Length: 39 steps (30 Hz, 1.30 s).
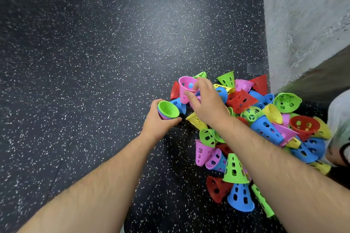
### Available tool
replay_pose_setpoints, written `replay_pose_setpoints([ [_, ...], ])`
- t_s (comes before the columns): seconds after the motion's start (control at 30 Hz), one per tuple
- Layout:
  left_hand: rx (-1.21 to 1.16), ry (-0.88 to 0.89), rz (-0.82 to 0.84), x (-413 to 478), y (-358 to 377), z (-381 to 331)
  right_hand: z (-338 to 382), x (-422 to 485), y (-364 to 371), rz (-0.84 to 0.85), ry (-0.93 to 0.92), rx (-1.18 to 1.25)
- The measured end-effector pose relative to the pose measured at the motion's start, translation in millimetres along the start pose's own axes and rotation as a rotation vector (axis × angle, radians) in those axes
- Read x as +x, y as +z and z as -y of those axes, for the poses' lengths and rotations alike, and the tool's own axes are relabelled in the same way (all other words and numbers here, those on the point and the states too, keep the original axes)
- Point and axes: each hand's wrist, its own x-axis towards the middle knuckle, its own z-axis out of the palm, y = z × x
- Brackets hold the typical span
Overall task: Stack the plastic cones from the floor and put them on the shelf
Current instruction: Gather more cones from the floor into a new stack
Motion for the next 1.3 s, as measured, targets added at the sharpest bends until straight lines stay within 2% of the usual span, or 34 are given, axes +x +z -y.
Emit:
replay_pose_setpoints([
  [0.13, -0.043, -0.003, 0.004, 0.1, -2.8, -2.7, 21.3, -0.8, 13.6, 0.051, 0.003, 0.107],
  [0.3, -0.13, -0.04, 0.001, 3.9, -6.7, -3.7, 24.8, -12.4, 29.2, 0.222, 0.042, 0.033],
  [0.4, -0.097, -0.034, -0.011, 4.2, -8.1, 3.2, 16.4, -13.3, 36.6, 0.085, 0.13, 0.029],
  [0.47, -0.059, -0.032, -0.018, 3.0, -8.5, 8.3, 6.7, -8.4, 45.2, 0.045, 0.261, -0.071],
  [0.53, -0.049, -0.03, -0.019, 1.9, -8.7, 11.3, 0.9, -5.3, 55.4, 0.124, 0.367, -0.216],
  [0.6, -0.048, -0.033, -0.015, 1.8, -9.1, 13.4, 0.9, -4.1, 63.2, 0.177, 0.389, -0.292],
  [0.77, -0.039, -0.073, -0.019, 3.6, -14.5, 20.4, 7.1, -3.9, 70.4, 0.154, 0.321, -0.447],
  [0.97, 0.004, -0.082, -0.039, 3.2, -20.5, 19.7, 2.3, -11.2, 61.7, 0.062, 0.239, -0.045],
  [1.17, 0.009, -0.086, -0.034, 8.3, -21.6, 14.0, 5.8, -11.2, 51.4, -0.1, 0.104, 0.078],
  [1.23, -0.022, -0.078, -0.035, 12.2, -20.6, 10.8, 8.8, -10.5, 49.9, -0.051, 0.026, 0.106],
  [1.3, -0.054, -0.063, -0.043, 17.7, -19.1, 6.2, 11.7, -9.7, 48.8, 0.069, -0.043, 0.118],
])
